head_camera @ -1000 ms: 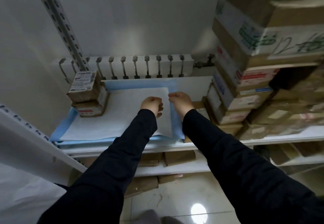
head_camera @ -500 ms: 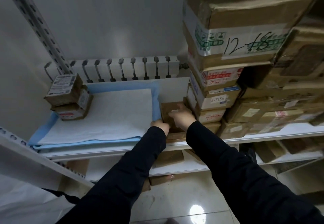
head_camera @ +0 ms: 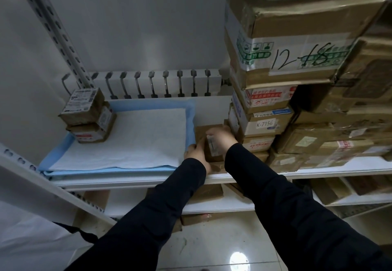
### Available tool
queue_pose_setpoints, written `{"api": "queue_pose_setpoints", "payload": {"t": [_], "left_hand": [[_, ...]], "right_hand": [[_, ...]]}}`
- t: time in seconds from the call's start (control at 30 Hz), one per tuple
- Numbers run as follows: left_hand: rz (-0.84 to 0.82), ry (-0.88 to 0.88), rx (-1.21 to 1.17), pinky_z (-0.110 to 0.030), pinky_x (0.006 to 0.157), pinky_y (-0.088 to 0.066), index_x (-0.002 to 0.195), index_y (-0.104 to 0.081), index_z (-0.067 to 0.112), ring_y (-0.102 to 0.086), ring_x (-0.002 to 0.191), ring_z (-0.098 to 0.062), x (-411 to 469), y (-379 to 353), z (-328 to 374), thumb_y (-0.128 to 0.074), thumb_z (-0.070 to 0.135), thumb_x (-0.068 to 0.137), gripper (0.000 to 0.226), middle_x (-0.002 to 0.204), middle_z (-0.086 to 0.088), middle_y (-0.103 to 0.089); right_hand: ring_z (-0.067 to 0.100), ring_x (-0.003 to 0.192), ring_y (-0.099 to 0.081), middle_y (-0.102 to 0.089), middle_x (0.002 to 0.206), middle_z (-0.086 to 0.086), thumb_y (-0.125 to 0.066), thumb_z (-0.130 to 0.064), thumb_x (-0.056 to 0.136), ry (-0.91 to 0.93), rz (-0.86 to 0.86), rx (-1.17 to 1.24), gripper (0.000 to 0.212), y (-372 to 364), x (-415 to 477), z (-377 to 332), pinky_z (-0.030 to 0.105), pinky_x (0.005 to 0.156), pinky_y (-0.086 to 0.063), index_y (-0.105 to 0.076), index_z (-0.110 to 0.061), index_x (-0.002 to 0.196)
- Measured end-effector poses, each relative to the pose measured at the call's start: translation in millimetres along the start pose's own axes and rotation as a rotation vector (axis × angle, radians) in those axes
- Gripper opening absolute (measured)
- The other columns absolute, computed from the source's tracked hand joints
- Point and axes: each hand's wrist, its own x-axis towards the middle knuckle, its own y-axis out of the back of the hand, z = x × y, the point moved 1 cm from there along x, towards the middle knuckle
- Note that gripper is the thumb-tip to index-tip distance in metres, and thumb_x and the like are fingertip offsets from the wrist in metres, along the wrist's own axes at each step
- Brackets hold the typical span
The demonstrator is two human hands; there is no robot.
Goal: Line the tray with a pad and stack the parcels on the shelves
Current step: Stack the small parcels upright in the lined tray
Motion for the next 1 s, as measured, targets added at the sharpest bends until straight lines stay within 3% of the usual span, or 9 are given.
{"api": "queue_pose_setpoints", "payload": {"t": [0.17, 0.33, 0.43, 0.57, 0.63, 0.73, 0.8, 0.9, 1.0], "left_hand": [[0.038, 0.045, -0.144, -0.044, 0.103, -0.042, 0.142, -0.023, 0.031, -0.045, 0.122, -0.034, 3.3, 1.1, 0.0, -0.072, 0.044, 0.073, 0.086, 0.135, -0.010, -0.042], [0.082, 0.097, -0.167, -0.042, 0.101, -0.043, 0.146, -0.014, 0.034, -0.044, 0.123, -0.034, 12.3, 4.5, 1.4, -0.072, 0.045, 0.074, 0.093, 0.136, -0.011, -0.039], [0.123, 0.128, -0.209, -0.044, 0.101, -0.043, 0.146, -0.013, 0.034, -0.043, 0.122, -0.035, 13.8, 10.0, 3.0, -0.074, 0.043, 0.073, 0.096, 0.131, -0.013, -0.038], [0.135, 0.143, -0.431, -0.040, 0.094, -0.047, 0.144, -0.024, 0.029, -0.052, 0.114, -0.035, 16.2, 17.5, 4.8, -0.074, 0.050, 0.066, 0.095, 0.129, -0.012, -0.047], [0.117, 0.154, -0.720, -0.043, 0.095, -0.048, 0.138, -0.036, 0.027, -0.057, 0.108, -0.035, 23.4, 22.1, 4.1, -0.076, 0.054, 0.049, 0.101, 0.129, -0.012, -0.054], [0.110, 0.122, -0.940, -0.044, 0.091, -0.051, 0.135, -0.042, 0.015, -0.060, 0.101, -0.034, 23.7, 32.9, 3.0, -0.077, 0.044, 0.049, 0.098, 0.119, -0.015, -0.060], [0.099, 0.061, -1.061, -0.035, 0.076, -0.052, 0.131, -0.047, 0.006, -0.062, 0.086, -0.029, 12.3, 46.7, 6.7, -0.071, 0.033, 0.064, 0.076, 0.100, -0.014, -0.063], [0.079, 0.046, -1.307, -0.034, 0.070, -0.047, 0.101, -0.059, 0.008, -0.056, 0.072, -0.024, 1.1, 58.9, 3.6, -0.052, 0.023, 0.090, 0.020, 0.081, -0.011, -0.059], [0.020, 0.016, -1.605, -0.042, 0.089, -0.047, 0.099, -0.058, 0.015, -0.058, 0.086, -0.029, -12.7, 67.4, -1.9, -0.047, 0.035, 0.091, 0.024, 0.093, -0.015, -0.062]], "right_hand": [[0.023, 0.088, -0.053, -0.056, 0.096, 0.011, -0.047, -0.016, 0.097, 0.016, 0.021, 0.074, 0.022, 1.1, -2.8, -4.8, 0.034, 0.083, -0.043, -0.059, -0.005, 0.112], [0.021, 0.108, -0.049, -0.048, 0.115, 0.008, -0.050, -0.010, 0.095, 0.133, 0.075, 0.107, 0.053, 3.0, -5.6, -7.7, 0.028, 0.080, -0.036, -0.029, -0.011, 0.144], [0.026, 0.124, -0.045, -0.042, 0.139, 0.009, -0.054, -0.012, 0.093, 0.182, 0.114, 0.143, 0.067, 3.2, -4.4, -13.0, 0.029, 0.091, -0.037, -0.019, -0.017, 0.149], [0.031, 0.114, -0.055, -0.051, 0.133, 0.014, -0.052, -0.018, 0.092, 0.172, 0.029, 0.145, 0.053, -0.8, -3.3, -25.7, 0.047, 0.098, -0.047, -0.033, -0.020, 0.142], [0.029, 0.111, -0.057, -0.055, 0.128, 0.012, -0.050, -0.015, 0.094, 0.198, 0.007, 0.143, 0.038, -0.9, -5.0, -32.4, 0.044, 0.097, -0.049, -0.047, -0.017, 0.132], [0.022, 0.106, -0.057, -0.058, 0.117, 0.004, -0.049, -0.010, 0.094, 0.275, 0.027, 0.116, 0.020, -0.4, -7.5, -39.5, 0.034, 0.092, -0.049, -0.060, -0.021, 0.107], [0.023, 0.109, -0.058, -0.060, 0.116, 0.003, -0.048, -0.008, 0.094, 0.331, 0.039, 0.132, 0.020, -1.1, -11.6, -42.4, 0.036, 0.093, -0.049, -0.060, -0.024, 0.092], [0.019, 0.101, -0.059, -0.062, 0.108, 0.000, -0.047, -0.008, 0.094, 0.414, 0.057, 0.148, 0.021, -0.4, -21.4, -46.0, 0.029, 0.080, -0.049, -0.061, -0.023, 0.097], [0.016, 0.097, -0.058, -0.061, 0.105, -0.002, -0.047, -0.008, 0.095, 0.493, 0.032, 0.204, 0.020, 1.0, -36.2, -52.3, 0.025, 0.076, -0.048, -0.060, -0.020, 0.103]]}}
